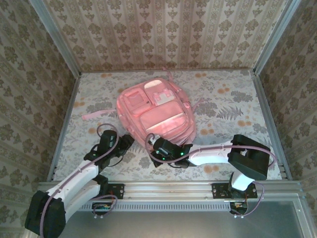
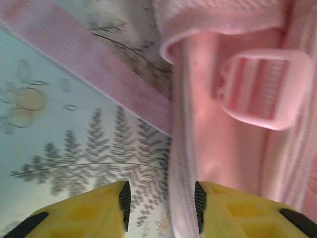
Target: Pack the student bag
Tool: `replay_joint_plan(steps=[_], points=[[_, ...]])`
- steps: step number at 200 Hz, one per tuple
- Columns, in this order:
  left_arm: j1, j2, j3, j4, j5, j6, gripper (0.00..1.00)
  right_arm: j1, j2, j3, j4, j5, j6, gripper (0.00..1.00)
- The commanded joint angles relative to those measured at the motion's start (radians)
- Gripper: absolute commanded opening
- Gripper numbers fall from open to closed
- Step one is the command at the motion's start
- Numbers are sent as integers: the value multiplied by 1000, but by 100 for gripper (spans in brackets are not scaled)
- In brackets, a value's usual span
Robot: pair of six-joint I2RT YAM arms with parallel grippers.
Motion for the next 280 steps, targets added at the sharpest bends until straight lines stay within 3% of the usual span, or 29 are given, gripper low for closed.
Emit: replay_joint_plan(steps=[1,46,96,121,191,280], points=[[-32,17,-22,105,-41,-40,41,7,12,29,73,-43,23,0],[-71,62,-15,178,-86,-33,41,7,11,6,112,-51,44,0],[-84,228,9,317,-100,-18,43,7,16,2,141,-81,60,0],[-89,276,35,349,-118,3,37,7,18,-6,146,-77,69,0],[-87,221,58,263,-245,60,0,7,12,-12,21,-18,60,0],[-48,159,74,162,-275,99,0,4,-123,-92,-143,69,58,0]])
